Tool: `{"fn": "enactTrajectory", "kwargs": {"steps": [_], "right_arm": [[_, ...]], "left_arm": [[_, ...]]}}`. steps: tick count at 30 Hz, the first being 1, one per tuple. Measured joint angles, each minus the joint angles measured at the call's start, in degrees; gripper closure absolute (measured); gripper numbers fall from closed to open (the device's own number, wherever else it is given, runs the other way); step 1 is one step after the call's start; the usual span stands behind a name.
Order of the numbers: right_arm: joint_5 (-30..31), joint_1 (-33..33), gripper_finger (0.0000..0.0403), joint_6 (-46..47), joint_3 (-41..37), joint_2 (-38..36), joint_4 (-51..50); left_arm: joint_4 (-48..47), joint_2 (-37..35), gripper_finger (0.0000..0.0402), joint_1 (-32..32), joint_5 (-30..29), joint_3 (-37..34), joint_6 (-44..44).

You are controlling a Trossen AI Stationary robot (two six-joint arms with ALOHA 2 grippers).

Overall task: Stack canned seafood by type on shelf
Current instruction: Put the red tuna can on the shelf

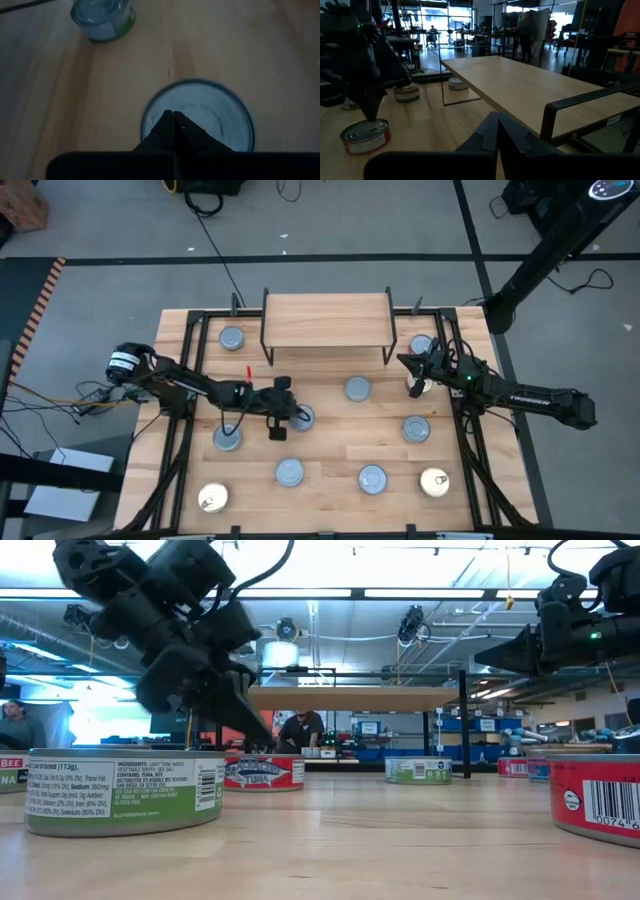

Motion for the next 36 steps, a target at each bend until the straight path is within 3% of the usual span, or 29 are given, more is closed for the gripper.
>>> {"fn": "enactTrajectory", "kwargs": {"steps": [8,13,21,28,31,36], "right_arm": [[0.0,0.0,0.0384,0.0,0.0,0.0,0.0],[0.0,0.0,0.0384,0.0,0.0,0.0,0.0],[0.0,0.0,0.0384,0.0,0.0,0.0,0.0],[0.0,0.0,0.0384,0.0,0.0,0.0,0.0],[0.0,0.0,0.0384,0.0,0.0,0.0,0.0],[0.0,0.0,0.0384,0.0,0.0,0.0,0.0]], "left_arm": [[-15.1,0.0,0.0401,-0.2,10.6,7.7,1.3],[-22.1,0.0,0.0391,-0.5,11.6,9.9,4.7],[-24.5,0.3,0.0338,-1.7,14.0,10.0,6.1],[-24.3,0.8,0.0309,-2.8,10.5,10.0,9.2],[-24.5,1.7,0.0307,-2.8,7.2,10.0,10.3],[-23.5,5.0,0.0307,-3.1,6.8,10.2,10.5]]}}
